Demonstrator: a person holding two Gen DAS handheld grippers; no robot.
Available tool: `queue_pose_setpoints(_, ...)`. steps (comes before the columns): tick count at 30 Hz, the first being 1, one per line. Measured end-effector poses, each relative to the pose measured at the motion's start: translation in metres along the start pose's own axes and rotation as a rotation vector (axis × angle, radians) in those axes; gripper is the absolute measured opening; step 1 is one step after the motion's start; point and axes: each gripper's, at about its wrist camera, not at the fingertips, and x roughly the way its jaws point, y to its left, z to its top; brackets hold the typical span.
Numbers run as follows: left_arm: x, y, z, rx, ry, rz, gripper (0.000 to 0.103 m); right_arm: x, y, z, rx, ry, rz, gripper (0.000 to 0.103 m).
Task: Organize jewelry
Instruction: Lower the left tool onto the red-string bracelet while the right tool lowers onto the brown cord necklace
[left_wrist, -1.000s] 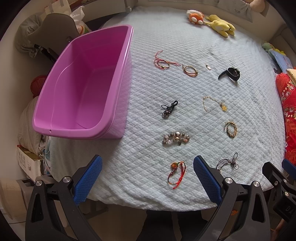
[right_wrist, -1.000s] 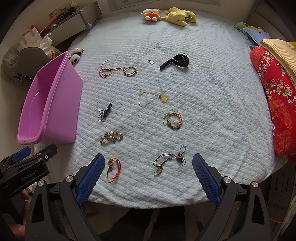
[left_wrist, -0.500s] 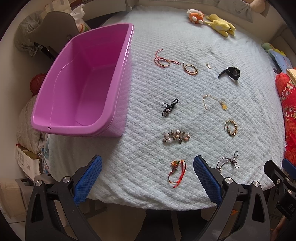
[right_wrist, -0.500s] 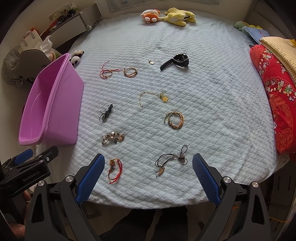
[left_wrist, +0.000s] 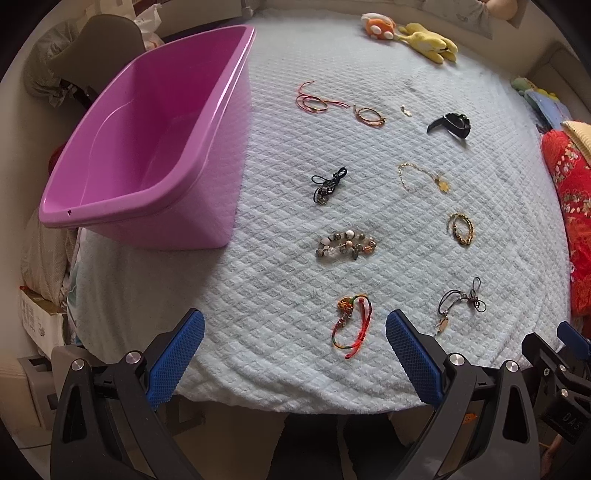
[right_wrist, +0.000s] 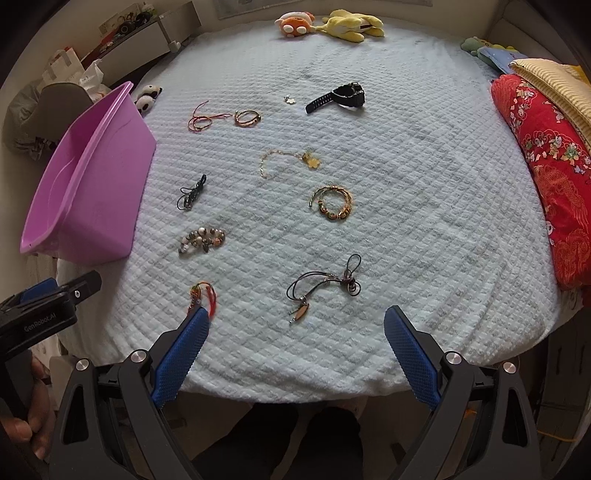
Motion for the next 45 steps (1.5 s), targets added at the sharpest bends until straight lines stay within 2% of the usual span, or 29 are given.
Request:
queue_pose_setpoints(6,0.022,-0.015,-0.026,-0.057,0.006,-0.004,0.097,0.025,-0.02,-0.01,-0.035,-0.01,0.018,0.091)
queue_pose_setpoints(12,0.058,-0.032,-0.048,-0.098,0.008,0.05,0.097,0.062,-0.04,-0.012,-0.056,-0.03,0.056,0.091)
queue_pose_setpoints(16,0.083,-0.041,-0.056,-0.102,0.007,0.059,0.097,0.088,-0.047,-0.014,-0.065,-0.038,0.06,0.091)
queue_pose_setpoints(27,0.123,-0.056,-0.06,-0.09,-0.015,0.057,0.097,0.128,-0.053,-0.019,-0.048,-0.076,0.074,0.091)
queue_pose_setpoints(45,0.155,-0.069,-0.058,-0.081,-0.029,0.044,0.097,0.156,-0.057,-0.015,-0.059,-0.105,0.037,0.091)
